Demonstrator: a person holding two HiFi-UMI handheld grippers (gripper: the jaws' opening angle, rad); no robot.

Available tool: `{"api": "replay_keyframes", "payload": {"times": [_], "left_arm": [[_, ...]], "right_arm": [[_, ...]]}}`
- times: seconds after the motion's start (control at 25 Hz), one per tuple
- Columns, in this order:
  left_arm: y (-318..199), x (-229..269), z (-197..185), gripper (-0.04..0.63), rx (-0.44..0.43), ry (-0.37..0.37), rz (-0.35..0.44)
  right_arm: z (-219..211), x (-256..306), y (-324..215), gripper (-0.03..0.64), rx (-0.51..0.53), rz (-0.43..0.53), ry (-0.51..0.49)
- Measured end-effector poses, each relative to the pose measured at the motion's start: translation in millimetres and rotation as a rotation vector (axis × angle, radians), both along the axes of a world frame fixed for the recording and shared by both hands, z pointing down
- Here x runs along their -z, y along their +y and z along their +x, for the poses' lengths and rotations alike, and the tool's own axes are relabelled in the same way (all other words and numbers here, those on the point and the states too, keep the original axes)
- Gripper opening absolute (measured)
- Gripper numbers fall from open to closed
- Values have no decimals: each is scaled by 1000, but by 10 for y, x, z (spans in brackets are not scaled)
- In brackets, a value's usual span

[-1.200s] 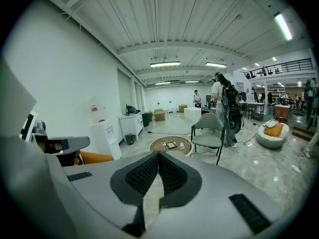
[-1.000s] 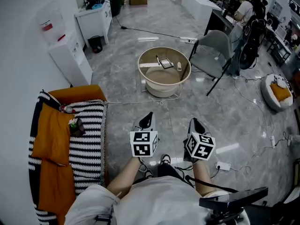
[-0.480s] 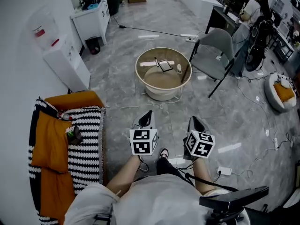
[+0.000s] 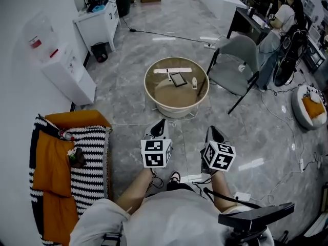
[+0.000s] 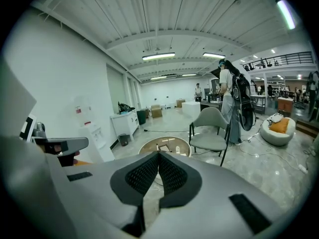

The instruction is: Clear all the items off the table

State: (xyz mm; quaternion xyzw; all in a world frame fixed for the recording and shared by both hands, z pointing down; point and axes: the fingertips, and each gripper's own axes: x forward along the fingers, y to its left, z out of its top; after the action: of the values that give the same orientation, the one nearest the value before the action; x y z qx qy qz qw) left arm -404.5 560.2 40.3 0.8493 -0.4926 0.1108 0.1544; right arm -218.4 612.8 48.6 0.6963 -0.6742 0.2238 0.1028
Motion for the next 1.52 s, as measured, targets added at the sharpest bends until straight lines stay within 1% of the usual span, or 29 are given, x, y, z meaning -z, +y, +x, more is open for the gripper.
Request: {"api": "replay_keyframes", "payload": {"times": [0.16,0.36,0.56,0.88,1.04,1.16,1.32,1.52], "left_arm": [[-280,-21,163,8,6,-3,-10],[-542,17,501,8,-21,-12,14],[-737,-5,701,8,-26,-24,14],[-874,-126,905,8,-40,-47,-7],[-983,-184,1017,8,-47,-39,-24],[-1087,-198,1153,8,-70,-33,-24],[-1345,-222,1325,8,-90,-26,-16],[-1843,-325,1591,8,-90,-5,-28]], "right_arm": [[134,-12,-243,23,15,-7,1],[443,-14,-488,23,7,-3,6],[681,-31,-674,23,0,-1,2],[945,-163,-794,23,-30,-21,-19],[1069,-214,-814,23,-49,-31,-18],[1224,-250,-841,23,-78,-42,-13],[1440,-266,-1027,23,-116,-36,-11],[1716,-283,-1410,23,-134,-25,2]]}}
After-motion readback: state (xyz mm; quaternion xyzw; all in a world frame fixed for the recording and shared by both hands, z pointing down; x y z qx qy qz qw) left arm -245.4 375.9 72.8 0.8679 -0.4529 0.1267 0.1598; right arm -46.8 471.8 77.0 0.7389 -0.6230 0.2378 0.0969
